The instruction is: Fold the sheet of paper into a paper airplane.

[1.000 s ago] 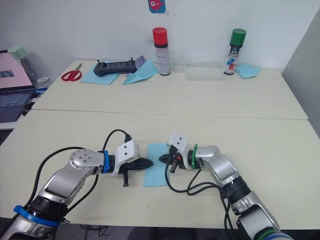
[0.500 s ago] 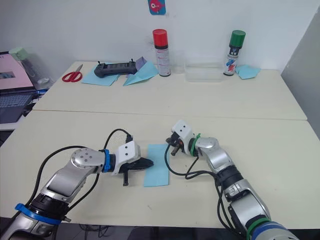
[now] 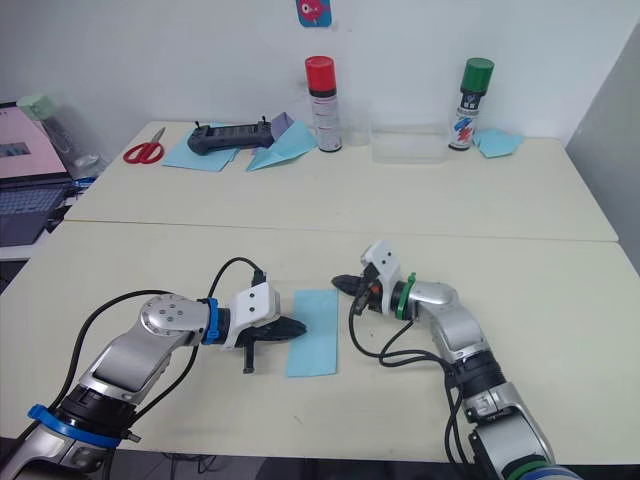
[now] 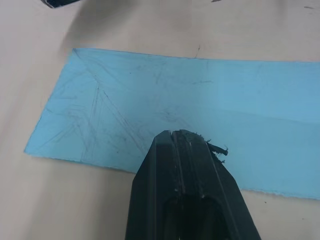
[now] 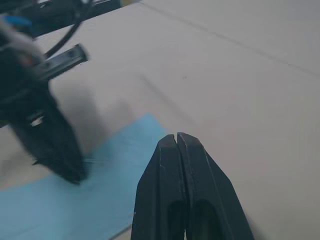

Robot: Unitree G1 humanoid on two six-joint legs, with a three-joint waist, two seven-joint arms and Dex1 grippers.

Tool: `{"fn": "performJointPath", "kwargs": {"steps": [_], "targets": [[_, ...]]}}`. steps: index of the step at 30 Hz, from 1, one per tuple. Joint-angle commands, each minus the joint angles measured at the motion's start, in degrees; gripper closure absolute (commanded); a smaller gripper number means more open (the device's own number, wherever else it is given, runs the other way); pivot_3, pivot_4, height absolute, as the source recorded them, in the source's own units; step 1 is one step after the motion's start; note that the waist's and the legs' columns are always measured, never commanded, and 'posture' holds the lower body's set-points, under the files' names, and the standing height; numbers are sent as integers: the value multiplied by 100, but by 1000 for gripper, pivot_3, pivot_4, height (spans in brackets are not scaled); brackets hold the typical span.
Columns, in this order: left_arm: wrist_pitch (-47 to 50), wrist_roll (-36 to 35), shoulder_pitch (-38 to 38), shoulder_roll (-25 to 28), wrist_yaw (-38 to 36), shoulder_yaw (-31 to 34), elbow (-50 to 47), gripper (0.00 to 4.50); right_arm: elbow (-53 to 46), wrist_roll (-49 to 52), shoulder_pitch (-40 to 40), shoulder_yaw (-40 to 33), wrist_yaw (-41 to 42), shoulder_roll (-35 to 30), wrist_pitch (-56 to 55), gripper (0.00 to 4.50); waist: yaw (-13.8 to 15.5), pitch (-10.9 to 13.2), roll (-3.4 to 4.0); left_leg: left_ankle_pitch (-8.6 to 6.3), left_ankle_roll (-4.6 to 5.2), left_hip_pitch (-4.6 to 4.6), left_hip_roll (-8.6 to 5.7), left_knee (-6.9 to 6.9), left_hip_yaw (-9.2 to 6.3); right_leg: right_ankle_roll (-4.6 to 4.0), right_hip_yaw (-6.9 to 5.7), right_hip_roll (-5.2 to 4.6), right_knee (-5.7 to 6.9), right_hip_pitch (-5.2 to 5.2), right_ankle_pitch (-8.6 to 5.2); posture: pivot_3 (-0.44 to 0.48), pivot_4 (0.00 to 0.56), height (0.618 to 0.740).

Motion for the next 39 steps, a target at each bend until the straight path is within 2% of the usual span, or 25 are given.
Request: {"fn": "performJointPath", "kwargs": {"steps": [1,8,16,23,26,33,39], "targets": [[90,233,76,17,30,-155,167,4500,-80,-304,96,323,23,-101,143,4469,0,0,0,0,0,-1,0,-1,2,0,2,0,-5,0,0,0,150,740],[87,245,58,36,-7,-165,178,4500,-193,-652,356,878,467,-387,137,4469,-2,-4,-1,0,0,2,1,-7,6,4,4,-2,-34,11,3,0,150,740],[83,235,145,76,-31,-161,142,4500,-1440,-53,854,1433,1592,-1046,1292,4469,-3,-12,0,-1,-1,6,1,-14,3,-2,1,-3,-41,20,-2,0,150,740],[153,199,192,118,-74,-158,50,4500,-1784,-45,1009,1803,1980,-1495,1568,4469,-4,-33,-12,-3,-2,8,2,-16,4,-19,1,-3,-45,21,-13,0,150,740],[163,197,211,129,-83,-155,29,4500,-1953,116,1040,1582,2004,-1593,1600,4469,-1,-36,-18,-6,-4,8,2,-17,3,-10,-1,-4,-46,22,-14,0,150,740],[161,157,187,68,7,-84,79,4500,-2437,878,724,447,1586,-1534,2195,4469,-1,-31,-23,-9,-6,6,2,-18,1,-4,-3,-4,-46,21,-15,0,150,740],[174,70,65,-56,40,-15,196,4500,-2177,693,494,315,840,-1029,1979,4469,-4,-29,-22,-9,-6,5,3,-18,-1,-1,-5,-2,-43,17,-13,0,150,740]]}}
